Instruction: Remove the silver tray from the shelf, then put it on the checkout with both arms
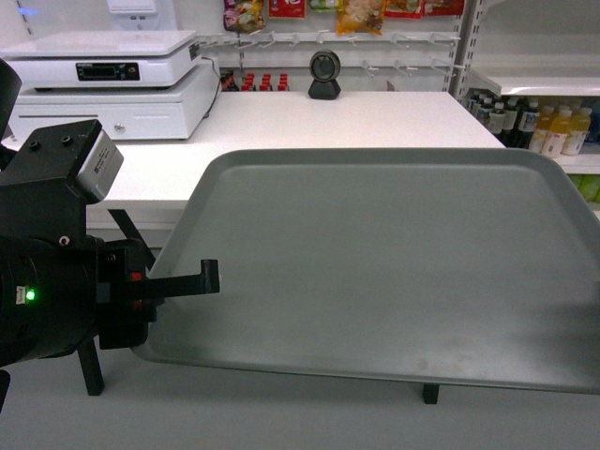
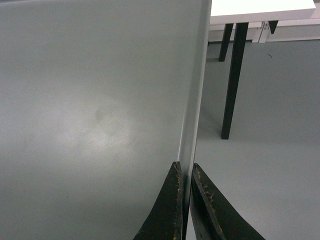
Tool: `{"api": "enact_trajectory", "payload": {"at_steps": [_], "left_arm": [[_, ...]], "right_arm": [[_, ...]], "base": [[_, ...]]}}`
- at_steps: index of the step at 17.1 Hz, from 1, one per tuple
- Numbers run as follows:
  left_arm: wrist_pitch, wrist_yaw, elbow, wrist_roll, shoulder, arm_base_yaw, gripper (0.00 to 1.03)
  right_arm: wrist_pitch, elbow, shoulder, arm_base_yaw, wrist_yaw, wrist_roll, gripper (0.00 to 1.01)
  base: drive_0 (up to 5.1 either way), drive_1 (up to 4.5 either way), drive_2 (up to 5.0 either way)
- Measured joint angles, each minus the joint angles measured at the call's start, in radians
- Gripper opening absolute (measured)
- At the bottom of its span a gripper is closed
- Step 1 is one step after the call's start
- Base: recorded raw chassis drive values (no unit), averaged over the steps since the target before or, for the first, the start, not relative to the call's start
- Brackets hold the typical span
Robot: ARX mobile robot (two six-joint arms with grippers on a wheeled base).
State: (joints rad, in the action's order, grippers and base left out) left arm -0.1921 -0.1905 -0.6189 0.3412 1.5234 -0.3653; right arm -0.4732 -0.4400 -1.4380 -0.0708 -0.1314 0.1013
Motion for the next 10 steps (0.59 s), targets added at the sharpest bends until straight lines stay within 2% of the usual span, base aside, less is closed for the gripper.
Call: {"api": "enact_trajectory", "payload": {"at_steps": [10], "left_arm": [[0.003, 0.000, 0.000, 0.000, 0.001, 0.000, 0.03]], "right_arm": [[0.001, 0.000, 0.000, -0.001, 0.000, 0.000, 0.03]], "base": [[-4.9, 2.53, 2.5]]}}
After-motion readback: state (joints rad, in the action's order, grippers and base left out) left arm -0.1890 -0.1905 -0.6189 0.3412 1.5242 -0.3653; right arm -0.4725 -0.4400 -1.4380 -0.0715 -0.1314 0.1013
